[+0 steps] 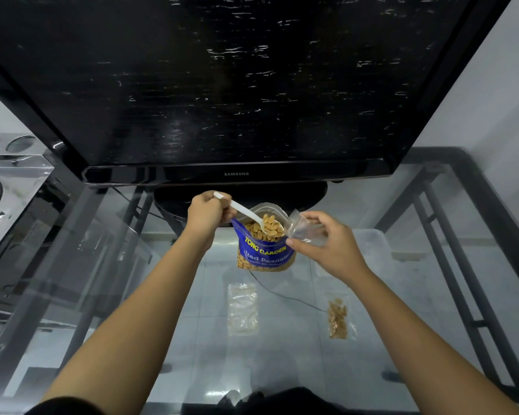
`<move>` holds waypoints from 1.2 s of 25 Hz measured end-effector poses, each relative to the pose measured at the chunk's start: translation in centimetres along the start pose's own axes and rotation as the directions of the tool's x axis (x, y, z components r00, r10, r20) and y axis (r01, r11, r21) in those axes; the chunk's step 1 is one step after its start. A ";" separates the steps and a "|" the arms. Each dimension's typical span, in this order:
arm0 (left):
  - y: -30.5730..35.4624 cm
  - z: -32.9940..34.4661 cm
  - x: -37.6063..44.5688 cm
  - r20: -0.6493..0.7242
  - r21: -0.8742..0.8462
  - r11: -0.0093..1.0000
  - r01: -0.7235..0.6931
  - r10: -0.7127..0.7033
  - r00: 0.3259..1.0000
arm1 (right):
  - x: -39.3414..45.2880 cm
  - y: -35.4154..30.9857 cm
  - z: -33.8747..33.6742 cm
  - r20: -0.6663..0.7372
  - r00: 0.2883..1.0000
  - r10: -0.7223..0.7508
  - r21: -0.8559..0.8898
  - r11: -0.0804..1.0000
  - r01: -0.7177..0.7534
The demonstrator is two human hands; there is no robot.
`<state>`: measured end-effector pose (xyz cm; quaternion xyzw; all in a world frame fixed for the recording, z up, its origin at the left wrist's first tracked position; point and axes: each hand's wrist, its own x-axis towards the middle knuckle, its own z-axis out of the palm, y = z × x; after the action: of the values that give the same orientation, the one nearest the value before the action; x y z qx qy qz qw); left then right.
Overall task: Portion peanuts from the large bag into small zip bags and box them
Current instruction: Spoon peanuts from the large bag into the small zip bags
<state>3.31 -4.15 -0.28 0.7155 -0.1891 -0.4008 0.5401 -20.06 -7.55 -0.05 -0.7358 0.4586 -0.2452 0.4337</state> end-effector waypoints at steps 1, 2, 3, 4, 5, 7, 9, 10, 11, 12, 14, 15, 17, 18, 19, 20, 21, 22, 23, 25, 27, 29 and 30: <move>-0.1 -0.3 0.1 -0.003 -0.013 1.000 0.008 -0.008 1.000 | 0.2 -0.1 0.1 -0.007 1.000 -0.021 -0.036 0.999 0.021; -0.1 -0.7 0.1 -0.006 -0.029 1.000 0.013 -0.013 1.000 | 0.5 -0.2 0.2 -0.008 0.999 -0.045 -0.080 0.996 0.045; 0.0 -1.0 0.1 -0.012 -0.043 0.999 0.012 -0.013 1.000 | 0.7 -0.2 0.3 -0.006 0.997 -0.073 -0.129 0.989 0.072; 0.1 -1.2 0.1 -0.018 -0.059 0.998 0.008 -0.009 1.000 | 0.9 -0.3 0.5 -0.002 0.995 -0.097 -0.177 0.980 0.095; 0.4 -1.5 -0.1 -0.024 -0.076 0.997 0.001 -0.003 1.000 | 1.1 -0.3 0.6 -0.002 0.994 -0.112 -0.217 0.970 0.109; 1.3 -2.0 -0.3 -0.037 -0.116 0.993 -0.015 0.011 0.999 | 1.5 -0.5 0.8 -0.010 0.993 -0.119 -0.266 0.957 0.112; 2.4 -2.3 -0.6 -0.046 -0.148 0.989 -0.028 0.021 0.999 | 1.8 -0.7 1.0 -0.007 0.993 -0.114 -0.284 0.953 0.107; 2.9 -2.4 -0.8 -0.046 -0.158 0.987 -0.031 0.024 0.999 | 2.0 -0.8 1.1 -0.002 0.993 -0.114 -0.288 0.951 0.109; 3.4 -2.3 -0.9 -0.039 -0.158 0.987 -0.033 0.027 0.999 | 2.1 -0.9 1.2 0.005 0.993 -0.115 -0.288 0.951 0.111; 3.7 -2.2 -1.1 -0.026 -0.146 0.989 -0.037 0.033 0.999 | 2.2 -1.0 1.4 0.011 0.993 -0.117 -0.280 0.953 0.116; 4.2 -1.8 -1.4 -0.005 -0.091 0.994 -0.058 0.058 0.998 | 2.4 -1.3 1.8 0.005 0.992 -0.126 -0.246 0.961 0.124; 4.5 -1.6 -1.6 -0.002 -0.056 0.995 -0.077 0.077 0.997 | 2.4 -1.4 2.0 -0.005 0.992 -0.130 -0.221 0.967 0.126; 5.1 -1.0 -2.2 0.001 0.008 0.992 -0.126 0.126 0.992 | 2.3 -1.4 2.4 -0.037 0.990 -0.136 -0.158 0.979 0.129; 5.5 -0.7 -2.6 0.007 0.046 0.985 -0.163 0.163 0.987 | 2.2 -1.4 2.6 -0.058 0.989 -0.138 -0.125 0.984 0.130; 5.8 -0.4 -3.0 0.015 0.095 0.973 -0.211 0.210 0.978 | 2.2 -1.4 2.9 -0.080 0.988 -0.135 -0.091 0.988 0.127; 6.2 -0.1 -3.4 0.028 0.147 0.953 -0.266 0.265 0.964 | 2.1 -1.4 3.1 -0.103 0.987 -0.127 -0.053 0.991 0.122; 6.6 0.2 -3.9 0.051 0.199 0.924 -0.326 0.323 0.945 | 2.0 -1.5 3.4 -0.128 0.985 -0.115 -0.010 0.993 0.114; 7.0 0.5 -4.5 0.092 0.246 0.886 -0.392 0.382 0.920 | 2.0 -1.6 3.6 -0.151 0.983 -0.102 0.039 0.993 0.109; 7.4 0.7 -5.1 0.153 0.288 0.840 -0.459 0.433 0.888 | 1.9 -1.8 3.8 -0.171 0.981 -0.090 0.090 0.990 0.106; 8.2 1.0 -6.1 0.276 0.362 0.736 -0.573 0.502 0.820 | 1.8 -2.2 4.0 -0.195 0.979 -0.060 0.187 0.977 0.097; 8.9 1.0 -6.8 0.307 0.410 0.631 -0.659 0.585 0.751 | 1.8 -2.5 4.1 -0.210 0.977 -0.026 0.256 0.963 0.080; 9.3 0.5 -7.0 0.244 0.406 0.572 -0.712 0.683 0.688 | 1.9 -2.6 4.1 -0.214 0.977 0.005 0.281 0.958 0.057; 9.4 0.2 -6.7 0.166 0.368 0.599 -0.712 0.710 0.684 | 2.0 -2.5 3.9 -0.212 0.977 0.015 0.282 0.958 0.046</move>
<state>0.64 -2.77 10.83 0.6753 -0.5369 -0.1057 0.4945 -15.05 -7.16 0.10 -0.6389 0.4564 -0.3890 0.4818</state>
